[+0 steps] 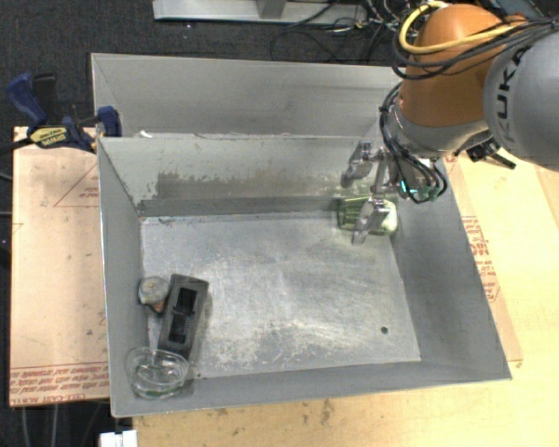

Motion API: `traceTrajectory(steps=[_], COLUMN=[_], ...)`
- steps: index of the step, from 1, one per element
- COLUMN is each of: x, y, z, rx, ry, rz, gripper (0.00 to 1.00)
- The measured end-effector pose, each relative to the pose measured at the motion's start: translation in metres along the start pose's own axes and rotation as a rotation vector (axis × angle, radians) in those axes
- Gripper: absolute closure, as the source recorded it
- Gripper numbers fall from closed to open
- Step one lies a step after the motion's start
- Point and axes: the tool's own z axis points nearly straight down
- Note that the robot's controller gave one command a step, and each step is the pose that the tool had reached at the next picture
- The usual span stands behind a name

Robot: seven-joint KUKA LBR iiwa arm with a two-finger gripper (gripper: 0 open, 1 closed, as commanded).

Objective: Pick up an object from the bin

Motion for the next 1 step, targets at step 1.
traceTrajectory(steps=[1], x=[-0.0014], y=[0.0001], z=[-0.0051], rx=[0.001], ry=[-0.008], rz=[-0.001], gripper=[0.00])
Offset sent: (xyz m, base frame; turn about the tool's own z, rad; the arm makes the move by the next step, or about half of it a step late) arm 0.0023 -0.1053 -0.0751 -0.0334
